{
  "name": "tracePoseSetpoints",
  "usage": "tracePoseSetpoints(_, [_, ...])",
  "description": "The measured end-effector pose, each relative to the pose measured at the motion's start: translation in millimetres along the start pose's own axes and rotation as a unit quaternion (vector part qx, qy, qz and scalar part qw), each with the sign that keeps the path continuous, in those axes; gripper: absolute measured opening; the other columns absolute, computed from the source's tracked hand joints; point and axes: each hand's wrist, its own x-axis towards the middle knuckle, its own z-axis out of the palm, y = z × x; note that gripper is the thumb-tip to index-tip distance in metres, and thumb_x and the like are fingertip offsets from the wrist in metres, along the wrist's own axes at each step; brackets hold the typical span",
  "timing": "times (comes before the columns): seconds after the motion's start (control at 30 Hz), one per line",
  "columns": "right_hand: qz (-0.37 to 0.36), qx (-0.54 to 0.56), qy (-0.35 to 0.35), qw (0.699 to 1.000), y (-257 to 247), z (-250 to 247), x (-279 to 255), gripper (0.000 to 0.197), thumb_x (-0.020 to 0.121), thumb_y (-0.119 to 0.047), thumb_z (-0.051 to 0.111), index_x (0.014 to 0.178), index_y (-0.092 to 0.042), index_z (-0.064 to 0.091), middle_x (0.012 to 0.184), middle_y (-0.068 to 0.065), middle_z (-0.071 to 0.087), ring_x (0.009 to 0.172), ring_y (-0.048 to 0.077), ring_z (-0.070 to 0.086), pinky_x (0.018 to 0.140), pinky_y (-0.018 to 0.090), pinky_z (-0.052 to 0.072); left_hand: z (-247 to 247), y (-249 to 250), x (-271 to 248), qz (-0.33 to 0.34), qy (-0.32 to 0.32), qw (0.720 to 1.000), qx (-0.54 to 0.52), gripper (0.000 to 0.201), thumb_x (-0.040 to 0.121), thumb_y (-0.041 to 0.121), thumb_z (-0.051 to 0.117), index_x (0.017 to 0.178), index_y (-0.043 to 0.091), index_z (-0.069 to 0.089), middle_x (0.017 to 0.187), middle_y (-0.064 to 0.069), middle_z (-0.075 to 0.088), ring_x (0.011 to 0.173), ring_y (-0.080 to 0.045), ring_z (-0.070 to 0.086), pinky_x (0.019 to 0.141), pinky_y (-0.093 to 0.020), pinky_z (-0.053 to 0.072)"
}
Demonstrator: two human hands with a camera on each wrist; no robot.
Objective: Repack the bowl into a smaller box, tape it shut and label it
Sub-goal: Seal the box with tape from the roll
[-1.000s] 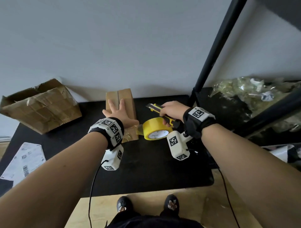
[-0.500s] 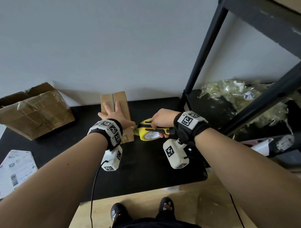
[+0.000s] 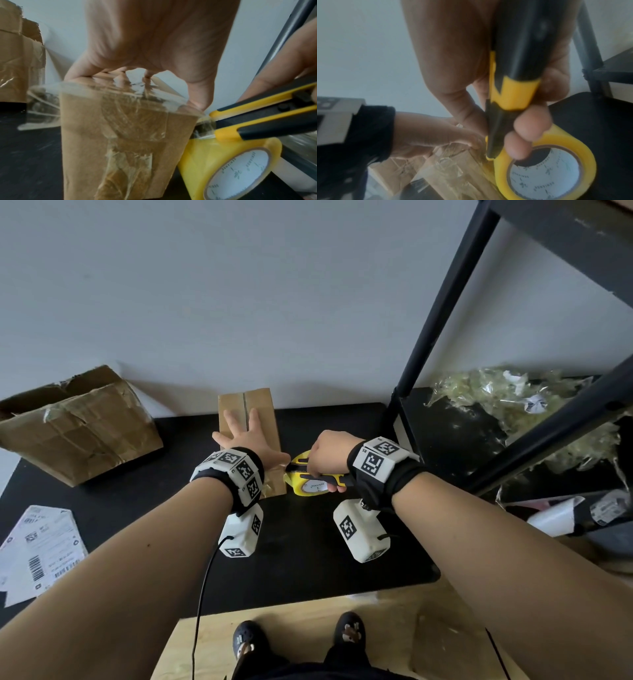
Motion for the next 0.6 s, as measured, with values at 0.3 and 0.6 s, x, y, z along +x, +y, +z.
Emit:
tracePoseSetpoints(0.3, [-0.008,-0.103,0.002,0.995,-7,-1,-2,0.010,0.083,-0.011,0.059,0.074,-0.007,0.054,0.059,0.007,0.055,0.050,0.018,0.052,0.055,0.026,0.045,0,0,-1,0.000,0.002,1.000,-0.001,0.111,0.074,0.044,0.072,0.149,0.034,-0.009,0.155,-0.005,-0.024,0.141,-0.047,-0.010,0.111,-0.057,0.021])
tracePoseSetpoints(0.6, [-0.003,-0.175,-0.030,0.984,-11,-3,-8,0.010,0.081,-0.008,0.060,0.089,-0.003,0.057,0.059,0.008,0.053,0.048,0.017,0.048,0.044,0.022,0.040,-4,-11,5,0.003,-0.001,1.000,-0.009,0.110,0.075,0.043,0.071,0.149,0.035,-0.010,0.155,-0.002,-0.024,0.141,-0.045,-0.009,0.112,-0.056,0.023])
